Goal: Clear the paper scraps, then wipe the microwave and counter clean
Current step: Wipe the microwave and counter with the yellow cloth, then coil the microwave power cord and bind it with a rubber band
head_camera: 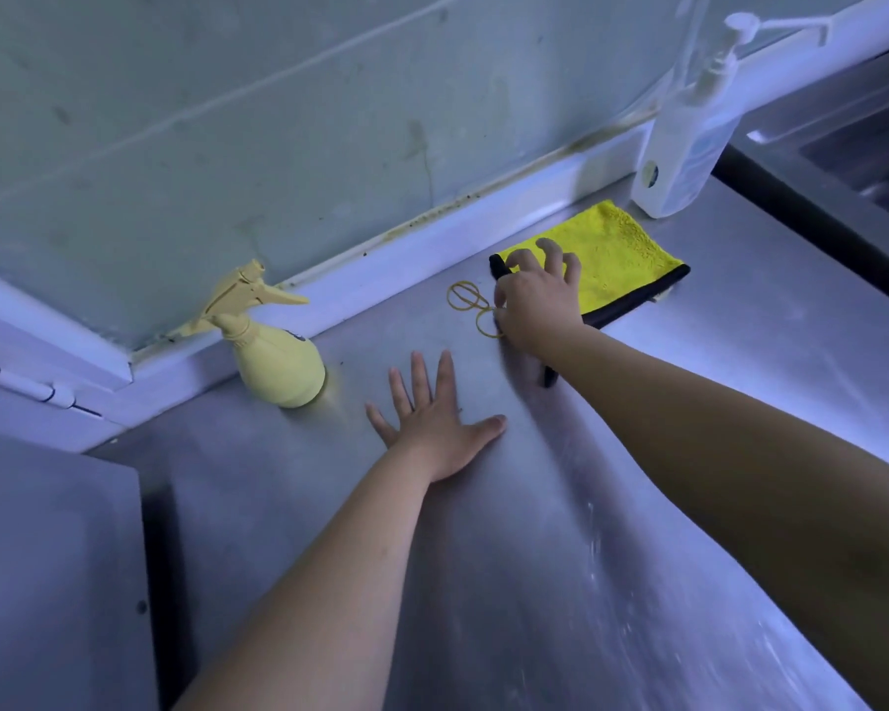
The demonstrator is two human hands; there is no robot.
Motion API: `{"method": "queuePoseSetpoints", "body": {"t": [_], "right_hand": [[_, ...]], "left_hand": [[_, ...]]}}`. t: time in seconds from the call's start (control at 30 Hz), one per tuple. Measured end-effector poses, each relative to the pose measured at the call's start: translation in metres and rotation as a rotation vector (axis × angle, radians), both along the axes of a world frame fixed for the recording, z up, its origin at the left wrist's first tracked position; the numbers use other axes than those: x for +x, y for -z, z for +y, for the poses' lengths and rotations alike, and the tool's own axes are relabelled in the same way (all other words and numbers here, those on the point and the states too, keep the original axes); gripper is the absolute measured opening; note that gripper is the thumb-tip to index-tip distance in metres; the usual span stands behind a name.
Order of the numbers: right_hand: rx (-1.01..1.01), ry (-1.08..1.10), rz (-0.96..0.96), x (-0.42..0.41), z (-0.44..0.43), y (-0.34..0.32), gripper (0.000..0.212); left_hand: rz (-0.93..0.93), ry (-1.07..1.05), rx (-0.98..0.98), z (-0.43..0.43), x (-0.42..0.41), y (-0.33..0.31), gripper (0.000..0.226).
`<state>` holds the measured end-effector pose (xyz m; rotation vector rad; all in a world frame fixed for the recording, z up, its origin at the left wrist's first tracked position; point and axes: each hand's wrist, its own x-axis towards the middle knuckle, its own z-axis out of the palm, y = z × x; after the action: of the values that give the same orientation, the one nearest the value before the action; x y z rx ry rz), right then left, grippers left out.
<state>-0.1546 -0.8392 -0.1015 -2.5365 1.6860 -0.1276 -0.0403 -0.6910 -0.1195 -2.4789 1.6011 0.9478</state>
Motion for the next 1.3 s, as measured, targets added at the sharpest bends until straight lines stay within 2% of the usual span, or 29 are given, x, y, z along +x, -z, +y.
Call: {"method": "queuePoseSetpoints", "body": {"t": [0.13, 0.2, 0.3, 0.37, 0.43, 0.5, 0.6, 0.7, 0.77, 0.9, 0.97, 1.03, 1.13, 1.3], "right_hand": [[-0.018, 0.022, 0.017, 0.006, 0.014, 0.006, 0.026], [0.012, 0.054, -0.038, -0.001, 0.032, 0.003, 0.024], [0.121, 0.208, -0.390, -0.024, 0.076, -0.013, 0.014], [0.271, 0.332, -0.715, -0.042, 0.117, -0.033, 0.007], [0.404, 0.419, -0.982, -0.059, 0.164, -0.052, 0.009], [0.468, 0.425, -1.071, -0.077, 0.212, -0.069, 0.018], [0.471, 0.360, -1.024, -0.095, 0.282, -0.091, 0.026], [0.513, 0.348, -1.049, -0.099, 0.356, -0.110, 0.030], [0.539, 0.314, -1.021, -0.092, 0.402, -0.120, 0.031], [0.494, 0.077, -0.762, -0.064, 0.487, -0.139, 0.030], [0.323, -0.038, -0.571, -0.047, 0.524, -0.148, 0.028], [0.179, -0.073, -0.479, -0.027, 0.560, -0.156, 0.024], [0.097, -0.074, -0.446, 0.013, 0.613, -0.169, 0.017], [0.070, -0.205, -0.491, 0.104, 0.684, -0.198, 0.014]], "left_hand": [[0.010, -0.009, -0.005, -0.001, 0.002, 0.004, 0.110], [0.013, -0.008, 0.005, -0.003, 0.002, 0.006, 0.111], [0.064, -0.028, -0.032, -0.002, 0.004, 0.001, 0.111], [0.108, -0.064, -0.107, 0.007, 0.008, -0.008, 0.100], [0.106, -0.063, -0.204, 0.027, 0.009, -0.017, 0.084], [0.232, -0.123, -0.374, 0.059, 0.002, -0.027, 0.065], [0.511, -0.270, -0.583, 0.147, -0.018, -0.048, 0.037], [0.763, -0.374, -0.526, 0.258, -0.026, -0.068, 0.029], [0.836, -0.431, -0.468, 0.334, -0.019, -0.074, 0.034], [0.870, -0.605, -0.425, 0.475, 0.020, -0.078, 0.038], [0.847, -0.723, -0.454, 0.534, 0.049, -0.078, 0.032], [0.827, -0.830, -0.527, 0.587, 0.082, -0.078, 0.025], [0.823, -0.929, -0.667, 0.656, 0.135, -0.086, 0.025], [0.827, -1.012, -0.841, 0.755, 0.221, -0.102, 0.028]]}}
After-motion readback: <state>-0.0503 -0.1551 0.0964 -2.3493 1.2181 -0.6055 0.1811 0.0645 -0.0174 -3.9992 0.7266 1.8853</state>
